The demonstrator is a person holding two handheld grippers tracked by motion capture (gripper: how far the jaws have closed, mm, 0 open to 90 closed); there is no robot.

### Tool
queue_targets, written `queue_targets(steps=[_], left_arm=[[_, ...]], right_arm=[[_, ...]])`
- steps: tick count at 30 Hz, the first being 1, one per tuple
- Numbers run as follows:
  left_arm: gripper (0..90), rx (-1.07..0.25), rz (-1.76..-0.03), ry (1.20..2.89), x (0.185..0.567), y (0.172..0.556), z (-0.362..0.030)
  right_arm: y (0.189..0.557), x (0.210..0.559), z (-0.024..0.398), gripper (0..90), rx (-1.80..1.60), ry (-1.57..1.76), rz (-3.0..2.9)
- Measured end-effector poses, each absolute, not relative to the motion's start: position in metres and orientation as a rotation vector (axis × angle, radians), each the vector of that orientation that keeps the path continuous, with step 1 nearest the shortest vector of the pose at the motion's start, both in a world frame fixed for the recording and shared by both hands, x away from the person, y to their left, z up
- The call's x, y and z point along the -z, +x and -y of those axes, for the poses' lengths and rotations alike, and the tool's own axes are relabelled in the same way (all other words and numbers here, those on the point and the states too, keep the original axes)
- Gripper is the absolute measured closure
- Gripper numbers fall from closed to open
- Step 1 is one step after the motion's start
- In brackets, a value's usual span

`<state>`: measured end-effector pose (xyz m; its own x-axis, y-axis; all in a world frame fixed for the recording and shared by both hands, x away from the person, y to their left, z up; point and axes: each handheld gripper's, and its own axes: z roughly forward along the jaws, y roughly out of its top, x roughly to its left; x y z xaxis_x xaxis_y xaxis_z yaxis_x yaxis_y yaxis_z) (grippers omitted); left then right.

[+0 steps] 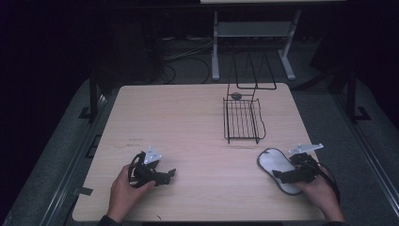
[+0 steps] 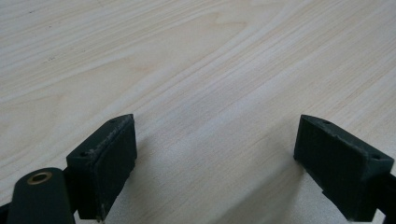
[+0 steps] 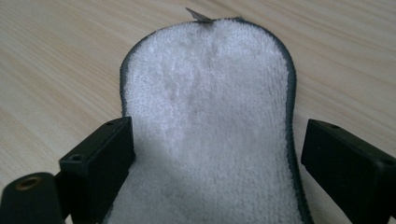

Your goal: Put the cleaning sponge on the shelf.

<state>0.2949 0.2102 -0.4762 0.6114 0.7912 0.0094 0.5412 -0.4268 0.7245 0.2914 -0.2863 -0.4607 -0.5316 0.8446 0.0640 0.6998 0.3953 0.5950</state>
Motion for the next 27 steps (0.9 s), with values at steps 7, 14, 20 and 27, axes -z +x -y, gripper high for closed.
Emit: queue_targets(steps=[7, 14, 20, 27], left_arm=[[12.3, -0.460, -1.044, 2.137, 0.476, 0.295, -0.210], [12.3, -0.460, -1.044, 2.138, 0.476, 0.295, -0.210], [12.3, -0.460, -1.043, 2.137, 0.476, 0.295, -0.210], [12.3, -0.460, -1.044, 2.137, 0.476, 0.295, -0.210]], right_arm=[[0.292, 0.463, 0.283, 11.7, -0.808, 1.344, -2.430], [0.291, 0.460, 0.284, 20.2, -0.834, 1.322, -2.451], [0.291, 0.458, 0.287, 23.3, -0.858, 1.337, -2.439], [0.288, 0.452, 0.290, 30.4, -0.884, 1.339, -2.425]])
